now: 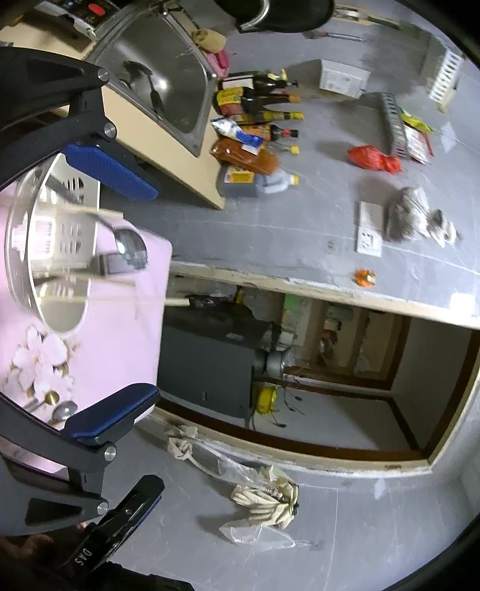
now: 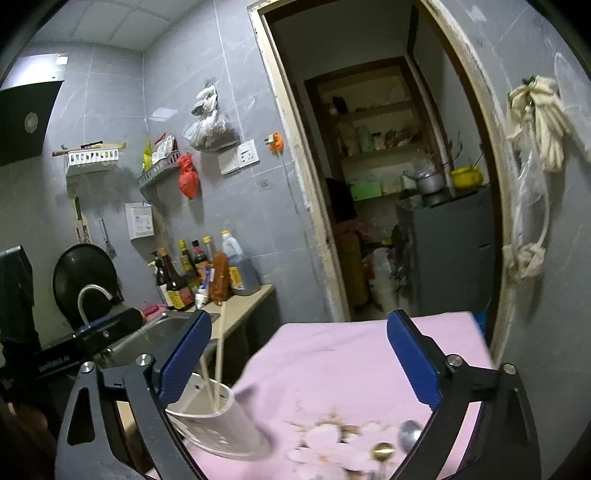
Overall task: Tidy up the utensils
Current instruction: 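Withdraw both open tools from the caddy back toward the loose utensils, then grasp a silver utensil handle with the left tool while the right tool approaches a chopstick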
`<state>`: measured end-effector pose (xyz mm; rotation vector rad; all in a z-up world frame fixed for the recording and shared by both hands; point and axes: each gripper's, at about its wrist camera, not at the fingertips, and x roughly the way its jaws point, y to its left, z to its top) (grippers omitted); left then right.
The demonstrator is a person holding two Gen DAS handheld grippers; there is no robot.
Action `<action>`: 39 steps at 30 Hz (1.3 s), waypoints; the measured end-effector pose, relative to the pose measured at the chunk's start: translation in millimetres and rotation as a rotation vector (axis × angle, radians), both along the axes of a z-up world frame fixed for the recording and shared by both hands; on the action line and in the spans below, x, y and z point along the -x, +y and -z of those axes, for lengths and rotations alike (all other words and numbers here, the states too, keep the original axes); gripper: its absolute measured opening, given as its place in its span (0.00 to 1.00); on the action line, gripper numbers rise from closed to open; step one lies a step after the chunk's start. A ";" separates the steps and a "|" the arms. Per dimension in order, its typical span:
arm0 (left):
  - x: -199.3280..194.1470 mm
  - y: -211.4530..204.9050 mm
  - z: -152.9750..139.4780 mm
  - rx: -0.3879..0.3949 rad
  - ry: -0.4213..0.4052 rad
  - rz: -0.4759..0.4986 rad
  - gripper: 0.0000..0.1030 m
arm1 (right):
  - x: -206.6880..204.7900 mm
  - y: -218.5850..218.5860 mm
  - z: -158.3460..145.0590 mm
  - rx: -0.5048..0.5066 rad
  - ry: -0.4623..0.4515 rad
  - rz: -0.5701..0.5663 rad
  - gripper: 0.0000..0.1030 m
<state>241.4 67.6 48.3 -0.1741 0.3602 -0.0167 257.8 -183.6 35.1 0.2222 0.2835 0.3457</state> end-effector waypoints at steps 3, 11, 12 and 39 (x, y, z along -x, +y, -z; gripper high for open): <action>3.8 -19.2 -1.8 -0.007 -0.010 0.007 0.99 | 5.3 -23.8 -2.7 0.023 -0.003 0.014 0.96; 13.2 -71.3 10.5 -0.014 0.013 0.027 0.99 | 6.9 -94.0 12.1 0.062 0.045 0.075 0.97; 13.9 -76.3 13.0 -0.015 0.018 0.029 0.99 | 6.0 -102.6 16.7 0.066 0.056 0.083 0.97; -27.7 -166.7 177.5 0.115 0.539 0.273 0.56 | -73.4 -136.1 194.0 0.035 0.497 -0.089 0.63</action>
